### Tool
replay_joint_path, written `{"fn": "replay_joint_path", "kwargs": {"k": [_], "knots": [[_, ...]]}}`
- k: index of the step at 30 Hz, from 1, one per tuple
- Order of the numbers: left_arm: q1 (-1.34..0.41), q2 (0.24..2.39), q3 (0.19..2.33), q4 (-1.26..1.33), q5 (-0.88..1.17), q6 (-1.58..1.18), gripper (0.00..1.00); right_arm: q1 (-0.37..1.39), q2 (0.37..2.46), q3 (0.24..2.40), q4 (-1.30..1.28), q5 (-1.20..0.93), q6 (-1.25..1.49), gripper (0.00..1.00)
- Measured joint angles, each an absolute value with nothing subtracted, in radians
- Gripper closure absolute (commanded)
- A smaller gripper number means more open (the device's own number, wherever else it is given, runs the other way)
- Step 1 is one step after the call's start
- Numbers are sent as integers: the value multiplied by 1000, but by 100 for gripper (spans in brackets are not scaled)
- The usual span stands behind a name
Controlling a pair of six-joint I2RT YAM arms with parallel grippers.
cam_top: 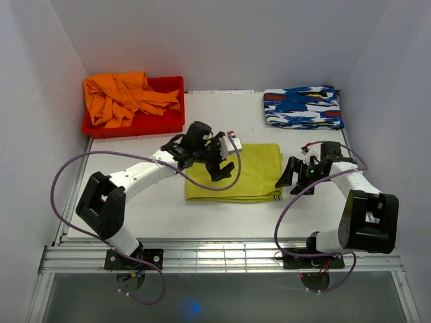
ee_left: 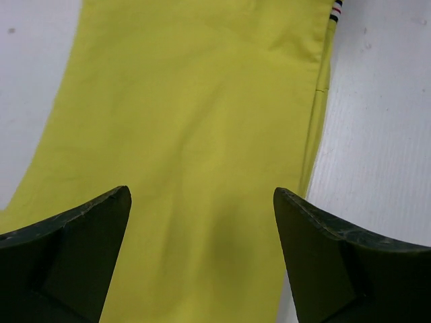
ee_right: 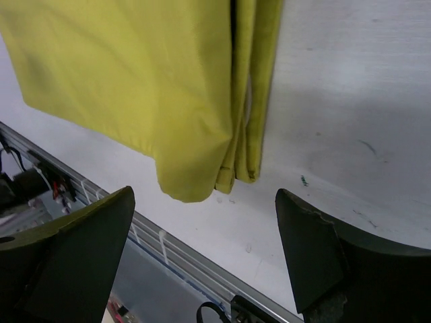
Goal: Fold and stack the trousers
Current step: Fold the trousers, then neatly place the folded trousers to the corner
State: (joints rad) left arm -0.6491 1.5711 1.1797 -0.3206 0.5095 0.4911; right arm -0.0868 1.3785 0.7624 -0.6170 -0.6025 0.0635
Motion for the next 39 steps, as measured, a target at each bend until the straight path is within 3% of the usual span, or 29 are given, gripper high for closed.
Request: {"fn": "replay_joint_path", "kwargs": {"k": [9,15,20,23,24,25,30,31,34,39], "knots": [[-962,1802,1129,-133,311,510,7,-198,1329,839,-618,-564,104,10],[-1016,1855,1132,-27,286,524,11,-197,1253,834,-597,-547,127,10],[-1037,1943,1150,30,265,542,16,-197,1250,706,-561,-571,184,10],[-1041,1962,1163,57,254,547,35,-196,1252,631,-537,-589,233,10],[-1043,1967,1163,62,247,549,46,-196,1254,614,-525,-595,252,10],[-1044,1971,1168,66,242,553,65,-196,1257,601,-512,-601,267,10],[-1047,1974,1182,86,249,526,85,-196,1282,552,-418,-627,364,10],[-1047,1974,1179,91,252,522,93,-195,1291,545,-397,-632,381,10],[-1043,1973,1172,102,261,509,99,-188,1324,538,-351,-640,425,10],[-1019,1973,1174,101,304,472,100,-182,1355,538,-292,-663,473,10]]}}
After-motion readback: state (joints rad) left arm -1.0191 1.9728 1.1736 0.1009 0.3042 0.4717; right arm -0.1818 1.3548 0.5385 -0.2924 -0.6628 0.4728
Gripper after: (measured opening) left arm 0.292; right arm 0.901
